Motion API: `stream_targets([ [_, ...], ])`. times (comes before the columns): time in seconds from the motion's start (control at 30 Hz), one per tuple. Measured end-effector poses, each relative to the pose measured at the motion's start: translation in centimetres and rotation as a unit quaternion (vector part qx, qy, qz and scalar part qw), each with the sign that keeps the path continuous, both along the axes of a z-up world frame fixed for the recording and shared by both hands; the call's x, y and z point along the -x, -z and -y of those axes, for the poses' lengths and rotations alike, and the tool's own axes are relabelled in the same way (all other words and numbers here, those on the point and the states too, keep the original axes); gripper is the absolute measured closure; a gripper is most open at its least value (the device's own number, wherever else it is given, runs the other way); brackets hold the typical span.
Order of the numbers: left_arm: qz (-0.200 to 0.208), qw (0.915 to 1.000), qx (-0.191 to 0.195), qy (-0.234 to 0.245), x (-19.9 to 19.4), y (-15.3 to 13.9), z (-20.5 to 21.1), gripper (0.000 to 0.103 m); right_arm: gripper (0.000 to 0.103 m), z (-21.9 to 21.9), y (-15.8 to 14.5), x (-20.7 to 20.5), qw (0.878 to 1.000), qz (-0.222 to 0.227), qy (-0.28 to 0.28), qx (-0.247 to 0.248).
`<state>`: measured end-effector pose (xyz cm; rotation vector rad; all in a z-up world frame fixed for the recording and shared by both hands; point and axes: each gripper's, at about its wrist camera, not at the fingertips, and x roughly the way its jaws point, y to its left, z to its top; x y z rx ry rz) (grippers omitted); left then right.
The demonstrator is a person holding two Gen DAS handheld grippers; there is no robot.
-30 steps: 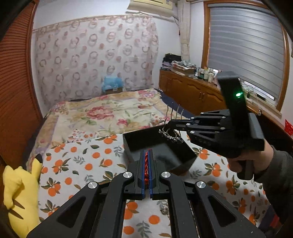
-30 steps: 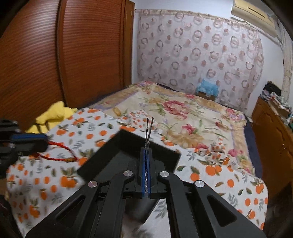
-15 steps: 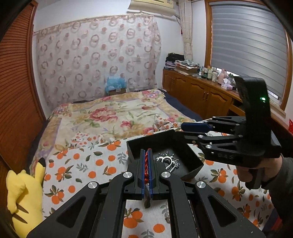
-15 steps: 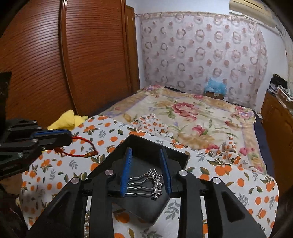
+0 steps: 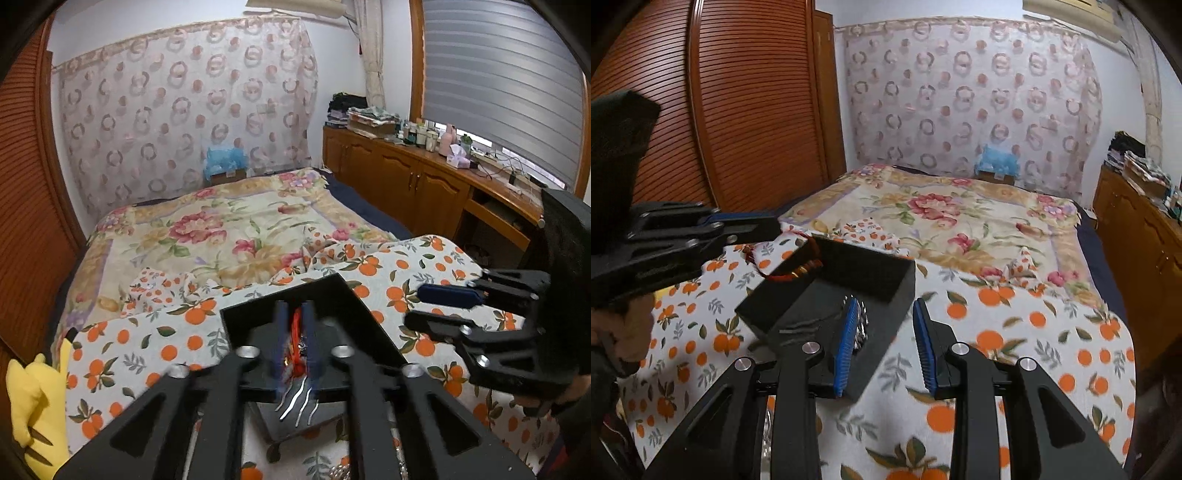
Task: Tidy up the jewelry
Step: 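Carry both items over the black box and open both tools to drop them, then move both tools back to the jewelry pile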
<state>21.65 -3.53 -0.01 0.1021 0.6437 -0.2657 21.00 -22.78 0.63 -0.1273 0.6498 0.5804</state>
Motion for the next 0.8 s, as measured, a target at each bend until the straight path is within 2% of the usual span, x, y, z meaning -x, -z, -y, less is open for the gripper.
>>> stream_targets([
  [0.03,0.001,1.0,0.0,0.001,0.2,0.1,0.1,0.076,0.07,0.3,0.2,0.4,1.0,-0.001,0.0,-0.002],
  [0.27,-0.006,1.0,-0.002,0.002,2.4,1.1,-0.3,0.074,0.07,1.4,0.6,4.0,1.0,-0.002,0.001,-0.011],
  [0.4,-0.009,1.0,-0.003,-0.001,4.7,1.6,-1.0,0.063,0.07,1.7,1.4,6.3,1.0,-0.007,-0.002,-0.009],
  [0.47,-0.012,0.9999,-0.001,0.0,5.9,2.1,-1.3,0.063,0.07,1.7,2.0,7.2,1.0,-0.012,-0.001,-0.005],
  [0.63,-0.031,0.9995,0.004,0.005,8.7,4.1,-1.7,0.055,0.07,2.0,3.8,10.4,1.0,-0.024,0.007,0.013],
  [0.77,-0.049,0.9987,-0.002,0.015,10.5,5.9,-1.1,0.052,0.07,3.2,4.4,12.3,0.999,-0.04,0.01,-0.005],
  [0.8,-0.052,0.9985,-0.003,0.017,10.7,6.1,-1.1,0.049,0.07,3.4,4.6,12.7,0.999,-0.043,0.012,-0.006],
])
